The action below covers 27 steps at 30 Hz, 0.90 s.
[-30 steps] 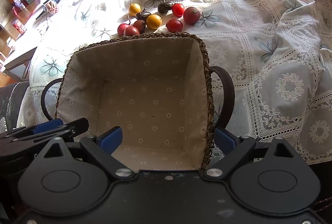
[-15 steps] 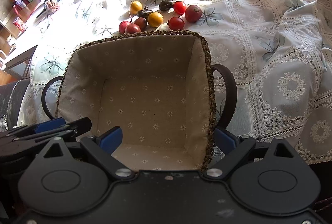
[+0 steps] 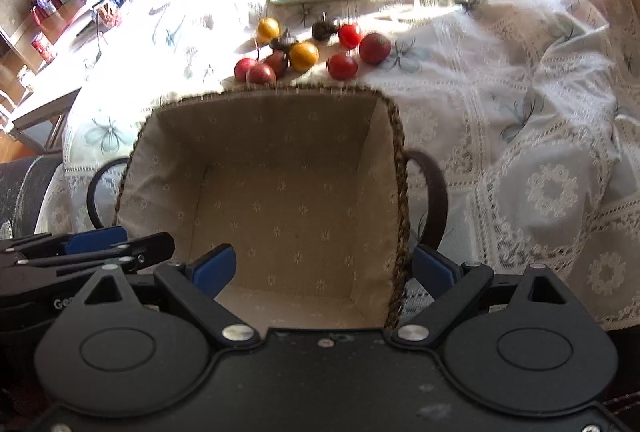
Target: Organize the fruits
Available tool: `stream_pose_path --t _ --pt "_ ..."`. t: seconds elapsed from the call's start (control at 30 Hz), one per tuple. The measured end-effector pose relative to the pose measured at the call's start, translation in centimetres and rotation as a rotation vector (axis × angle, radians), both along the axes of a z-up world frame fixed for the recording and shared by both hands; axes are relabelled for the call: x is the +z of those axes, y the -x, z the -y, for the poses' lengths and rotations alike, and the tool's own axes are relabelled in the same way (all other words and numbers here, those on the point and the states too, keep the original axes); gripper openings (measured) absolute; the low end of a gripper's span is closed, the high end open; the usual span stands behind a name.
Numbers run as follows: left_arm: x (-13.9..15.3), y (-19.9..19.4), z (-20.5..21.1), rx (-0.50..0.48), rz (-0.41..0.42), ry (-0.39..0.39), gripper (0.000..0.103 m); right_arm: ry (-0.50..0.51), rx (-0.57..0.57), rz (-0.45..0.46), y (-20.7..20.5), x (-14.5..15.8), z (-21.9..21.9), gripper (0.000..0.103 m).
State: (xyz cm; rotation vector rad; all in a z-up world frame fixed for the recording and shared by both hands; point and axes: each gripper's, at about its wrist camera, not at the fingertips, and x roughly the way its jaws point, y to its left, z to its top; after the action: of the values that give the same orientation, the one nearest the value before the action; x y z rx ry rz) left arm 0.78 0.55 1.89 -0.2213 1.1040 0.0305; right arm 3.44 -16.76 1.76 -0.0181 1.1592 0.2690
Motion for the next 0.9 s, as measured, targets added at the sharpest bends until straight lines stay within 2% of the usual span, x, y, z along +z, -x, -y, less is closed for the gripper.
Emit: stream_pose_path --t 0.23,0.37,0.53,0.63,0.73,0.8,0.9 --pt "2.1 -3.3 -1.1 0.02 0.086 -0.055 0.051 0.002 -0.052 0.165 -3.0 2.2 0.2 0.098" --pt "2.7 -6.9 -1.9 0.063 0.142 -0.091 0.051 0.002 -0.102 0.256 -6.5 2.7 0.3 0.098" --pt "2.9 -11.5 -2.3 0.103 0.183 -0.117 0.051 0.009 -0.15 0.323 -11.9 2.4 -0.3 0.098" --pt "2.4 -14.0 -2.3 0.102 0.182 -0.097 0.051 -0.027 -0.194 0.338 -14.9 1.6 -0.6 0.098" --pt "1.1 -16.1 -2.1 0.098 0.18 -0.077 0.051 -0.069 -0.225 0.275 -17.9 0.3 -1.1 0.098" --pt "0.1 -17.3 -2.1 0.096 0.163 -0.068 0.051 -0.058 -0.233 0.26 -19.3 -0.6 -1.6 0.098" --pt "-1.5 -18.7 -2.1 0.075 0.149 -0.041 0.051 0.011 -0.232 0.29 -20.7 -1.9 -2.6 0.098"
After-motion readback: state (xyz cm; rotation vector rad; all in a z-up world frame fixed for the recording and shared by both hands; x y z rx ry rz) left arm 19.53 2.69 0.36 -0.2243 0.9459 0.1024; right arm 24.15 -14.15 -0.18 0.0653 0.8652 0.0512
